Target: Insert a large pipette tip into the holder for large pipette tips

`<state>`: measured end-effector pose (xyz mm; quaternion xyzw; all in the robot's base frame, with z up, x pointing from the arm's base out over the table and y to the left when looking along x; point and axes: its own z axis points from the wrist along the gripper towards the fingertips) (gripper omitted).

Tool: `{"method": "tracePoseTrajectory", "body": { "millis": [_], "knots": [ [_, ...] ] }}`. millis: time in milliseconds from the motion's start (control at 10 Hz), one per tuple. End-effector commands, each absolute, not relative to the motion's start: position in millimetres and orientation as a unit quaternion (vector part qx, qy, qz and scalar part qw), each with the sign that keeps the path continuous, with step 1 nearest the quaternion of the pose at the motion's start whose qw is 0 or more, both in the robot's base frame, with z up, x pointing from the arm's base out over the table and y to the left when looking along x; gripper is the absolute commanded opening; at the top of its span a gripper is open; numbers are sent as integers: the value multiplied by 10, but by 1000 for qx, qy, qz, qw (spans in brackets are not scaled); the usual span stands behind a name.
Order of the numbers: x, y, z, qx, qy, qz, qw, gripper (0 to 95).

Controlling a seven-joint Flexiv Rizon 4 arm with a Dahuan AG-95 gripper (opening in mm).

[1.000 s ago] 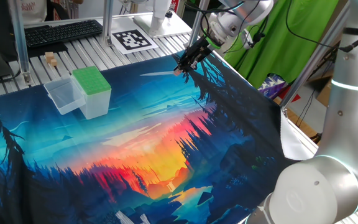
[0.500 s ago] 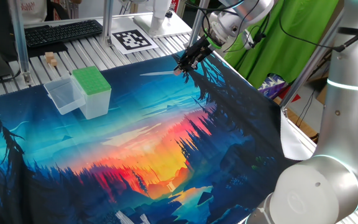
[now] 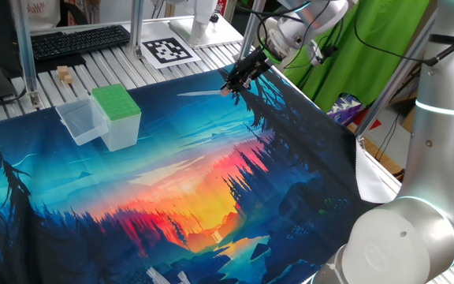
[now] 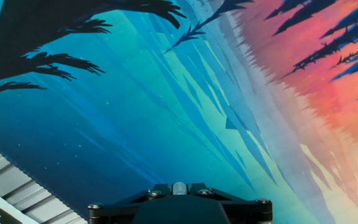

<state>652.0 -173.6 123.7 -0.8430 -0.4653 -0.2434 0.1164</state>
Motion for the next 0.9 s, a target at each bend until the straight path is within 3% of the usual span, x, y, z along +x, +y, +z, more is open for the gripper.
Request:
{"method": "tracePoseTrajectory", "body": {
  "millis": [100, 600, 900],
  "knots": [
    [6553, -1748, 1214, -838, -480, -234, 111, 0],
    [6553, -1748, 1214, -828, -490, -246, 117, 0],
    [6553, -1748, 1214, -842, -493, -193, 104, 0]
  ]
}}
